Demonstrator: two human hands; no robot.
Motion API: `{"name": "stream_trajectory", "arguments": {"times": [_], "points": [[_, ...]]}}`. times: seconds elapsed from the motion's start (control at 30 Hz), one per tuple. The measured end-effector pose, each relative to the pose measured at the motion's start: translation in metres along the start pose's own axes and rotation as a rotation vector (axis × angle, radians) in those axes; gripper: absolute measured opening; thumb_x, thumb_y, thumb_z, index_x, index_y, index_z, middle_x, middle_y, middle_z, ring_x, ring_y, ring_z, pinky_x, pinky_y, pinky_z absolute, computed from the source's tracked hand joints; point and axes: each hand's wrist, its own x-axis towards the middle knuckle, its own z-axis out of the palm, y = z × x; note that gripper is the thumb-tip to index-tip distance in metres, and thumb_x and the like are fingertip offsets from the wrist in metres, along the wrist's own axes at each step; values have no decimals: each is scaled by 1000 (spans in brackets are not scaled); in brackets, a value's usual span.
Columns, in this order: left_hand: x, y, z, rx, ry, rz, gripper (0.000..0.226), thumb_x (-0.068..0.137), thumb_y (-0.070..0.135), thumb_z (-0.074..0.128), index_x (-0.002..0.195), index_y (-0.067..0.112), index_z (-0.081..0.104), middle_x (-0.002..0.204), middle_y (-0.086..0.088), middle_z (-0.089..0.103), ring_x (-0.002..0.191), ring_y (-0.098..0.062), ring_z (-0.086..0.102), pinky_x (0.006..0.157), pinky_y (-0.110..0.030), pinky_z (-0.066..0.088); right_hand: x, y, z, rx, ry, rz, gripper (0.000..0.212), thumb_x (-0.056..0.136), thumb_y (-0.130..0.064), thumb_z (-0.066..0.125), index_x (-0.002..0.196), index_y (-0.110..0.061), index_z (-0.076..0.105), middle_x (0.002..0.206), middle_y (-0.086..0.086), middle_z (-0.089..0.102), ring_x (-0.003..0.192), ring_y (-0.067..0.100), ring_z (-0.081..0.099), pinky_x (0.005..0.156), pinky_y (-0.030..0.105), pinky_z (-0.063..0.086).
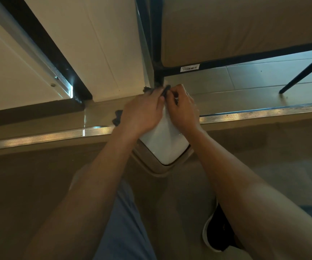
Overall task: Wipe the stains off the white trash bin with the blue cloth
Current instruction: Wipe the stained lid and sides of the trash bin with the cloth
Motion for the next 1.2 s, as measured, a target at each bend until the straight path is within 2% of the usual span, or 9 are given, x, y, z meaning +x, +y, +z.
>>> {"name": "stream_trajectory", "arguments": {"times": [0.1,0.3,0.4,0.53,0.7,0.8,0.93,1.03,1.2], "points": [[-41,-20,0,-84,126,73,46,111,40,30,156,32,36,156,-2,46,138,-25,46,103,-39,40,-2,0,0,0,-8,-5,16,104,-39,43,107,-26,52,108,-5,61,95,19,62,85,50,53],[10,-29,-4,-150,-87,-264,43,108,38,24,128,19,57,132,-15,62,113,-35,59,93,-40,45,-3,-4,-1,11,-13,1,18,105,-36,40,108,-24,53,108,-7,60,93,16,60,85,47,52],[4,-3,9,22,42,-104,47,108,37,24,146,21,46,143,-11,56,123,-34,56,90,-41,45,-1,0,0,15,-7,0,19,105,-39,40,105,-25,52,103,-6,61,90,17,61,84,49,52],[-54,-16,21,125,188,131,53,107,41,23,155,24,38,160,-5,40,149,-30,33,117,-48,34,1,3,0,32,-37,3,17,105,-41,41,108,-28,52,108,-4,62,95,16,61,88,50,51],[-55,-46,11,-202,167,64,45,107,38,36,152,35,44,156,-2,46,144,-24,40,115,-39,32,6,3,-3,50,-79,9,18,104,-43,40,112,-34,53,112,-4,61,100,19,60,90,52,52],[-38,-27,14,-140,190,-31,43,108,32,38,149,28,48,153,-2,50,138,-26,46,110,-39,38,8,2,-3,54,-80,-3,21,101,-47,38,112,-40,55,115,-6,61,104,17,59,93,51,51],[-71,-30,31,59,272,216,40,105,32,42,141,22,59,151,-4,52,145,-33,39,114,-54,38,7,4,-2,64,-98,-50,36,95,-57,30,113,-45,59,114,-5,62,106,16,60,94,49,50],[-85,-55,29,0,275,358,40,106,32,44,141,22,60,152,-3,52,149,-30,33,119,-47,32,6,3,-3,41,-97,-40,40,95,-57,27,115,-46,60,115,-6,62,108,18,59,94,49,50],[-38,-43,6,-302,134,-82,41,108,39,34,145,31,51,146,-2,56,131,-25,51,101,-31,38,2,3,-3,34,-92,-9,32,103,-48,32,121,-44,58,120,-10,59,109,16,57,96,48,48]]}}
